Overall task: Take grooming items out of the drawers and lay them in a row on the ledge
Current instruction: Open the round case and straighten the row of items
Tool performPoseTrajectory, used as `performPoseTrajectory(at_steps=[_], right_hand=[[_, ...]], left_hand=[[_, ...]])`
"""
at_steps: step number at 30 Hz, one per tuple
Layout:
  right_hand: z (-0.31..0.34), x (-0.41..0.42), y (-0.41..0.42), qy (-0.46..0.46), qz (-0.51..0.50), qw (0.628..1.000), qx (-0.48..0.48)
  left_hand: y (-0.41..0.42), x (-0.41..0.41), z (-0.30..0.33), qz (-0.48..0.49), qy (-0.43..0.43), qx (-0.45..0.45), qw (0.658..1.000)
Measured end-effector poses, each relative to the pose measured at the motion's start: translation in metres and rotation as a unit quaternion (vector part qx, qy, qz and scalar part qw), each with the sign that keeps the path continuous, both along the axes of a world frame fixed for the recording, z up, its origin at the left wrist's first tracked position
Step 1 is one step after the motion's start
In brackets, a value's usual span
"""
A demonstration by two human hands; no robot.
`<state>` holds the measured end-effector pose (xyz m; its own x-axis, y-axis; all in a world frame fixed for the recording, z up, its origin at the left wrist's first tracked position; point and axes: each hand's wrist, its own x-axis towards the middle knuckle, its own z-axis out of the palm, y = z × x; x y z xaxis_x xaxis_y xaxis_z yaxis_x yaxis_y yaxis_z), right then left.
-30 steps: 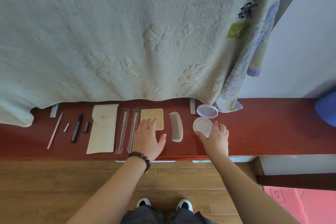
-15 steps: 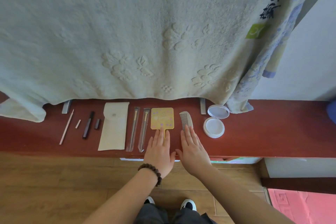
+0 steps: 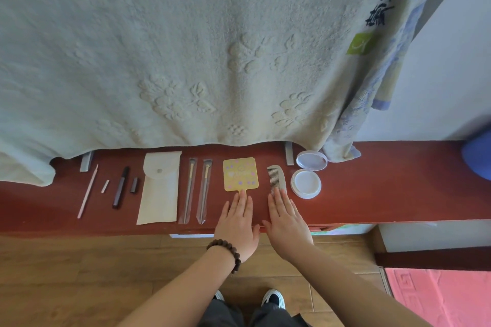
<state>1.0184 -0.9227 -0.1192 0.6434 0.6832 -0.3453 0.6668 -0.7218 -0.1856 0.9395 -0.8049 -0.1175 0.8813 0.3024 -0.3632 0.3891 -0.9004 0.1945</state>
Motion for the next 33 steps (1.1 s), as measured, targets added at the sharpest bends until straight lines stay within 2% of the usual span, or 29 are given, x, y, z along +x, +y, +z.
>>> performPoseTrajectory(at_steps=[11, 18, 25, 33], right_hand=[[0.003, 0.025, 0.01, 0.032, -0.017, 0.999, -0.017], [0.002, 0.025, 0.01, 0.008, -0.024, 0.999, 0.044], [0.014, -0.003, 0.029, -0.013, 0.045, 0.99, 0.134], [0.016, -0.045, 0.067, 0.016, 0.052, 0.991, 0.121]], left_hand=[[0.004, 0.019, 0.0, -0.007, -0.002, -0.003, 1.0], [0.009, 0.007, 0.011, 0.058, -0.077, -0.004, 0.995], [0.036, -0.028, 0.021, 0.146, -0.123, 0.018, 0.981], [0.081, -0.057, 0.02, 0.134, -0.155, 0.034, 0.978]])
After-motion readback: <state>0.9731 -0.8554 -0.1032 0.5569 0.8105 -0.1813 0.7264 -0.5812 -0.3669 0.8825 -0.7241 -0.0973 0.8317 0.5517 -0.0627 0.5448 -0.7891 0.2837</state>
